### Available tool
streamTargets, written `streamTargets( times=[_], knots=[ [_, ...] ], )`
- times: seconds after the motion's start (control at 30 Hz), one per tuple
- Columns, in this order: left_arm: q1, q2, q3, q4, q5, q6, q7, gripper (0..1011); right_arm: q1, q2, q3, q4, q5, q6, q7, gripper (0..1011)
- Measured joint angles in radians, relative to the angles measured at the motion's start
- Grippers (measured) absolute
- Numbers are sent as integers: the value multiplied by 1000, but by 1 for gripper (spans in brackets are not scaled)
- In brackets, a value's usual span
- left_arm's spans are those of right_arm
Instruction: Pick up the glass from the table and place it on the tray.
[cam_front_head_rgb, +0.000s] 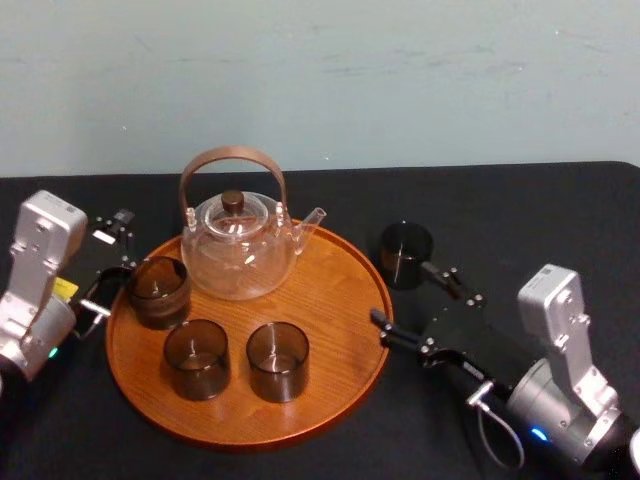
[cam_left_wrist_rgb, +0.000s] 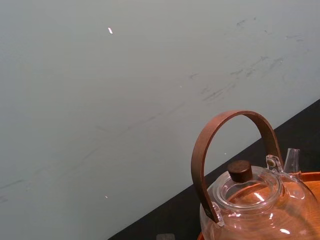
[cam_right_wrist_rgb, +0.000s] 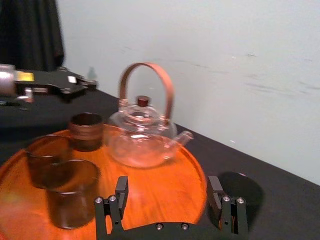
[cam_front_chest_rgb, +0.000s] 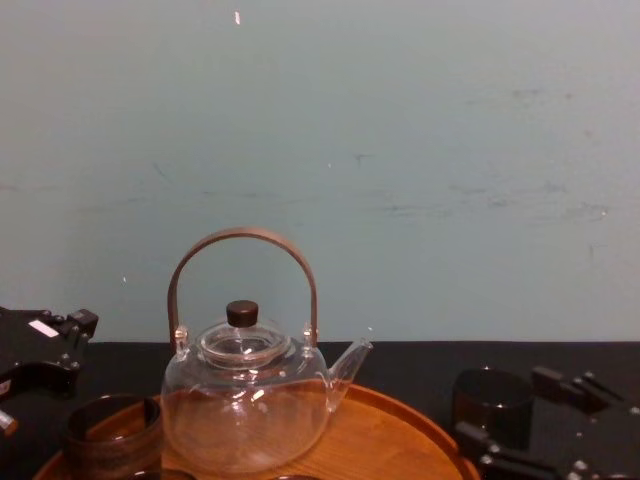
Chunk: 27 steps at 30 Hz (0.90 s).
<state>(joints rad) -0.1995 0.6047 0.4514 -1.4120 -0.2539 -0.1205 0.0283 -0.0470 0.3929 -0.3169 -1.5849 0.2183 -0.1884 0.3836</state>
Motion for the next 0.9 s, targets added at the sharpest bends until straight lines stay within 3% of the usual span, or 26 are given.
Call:
streamTargets(
  times=[0.43, 0.9],
  knots=[
    [0, 0, 0, 0, 0, 0, 0, 0, -7, -28, 59, 22, -23, 43, -63, 1002],
    [0, 0, 0, 0, 0, 0, 0, 0, 58, -63, 84, 99, -11, 109, -71, 1002]
  ],
)
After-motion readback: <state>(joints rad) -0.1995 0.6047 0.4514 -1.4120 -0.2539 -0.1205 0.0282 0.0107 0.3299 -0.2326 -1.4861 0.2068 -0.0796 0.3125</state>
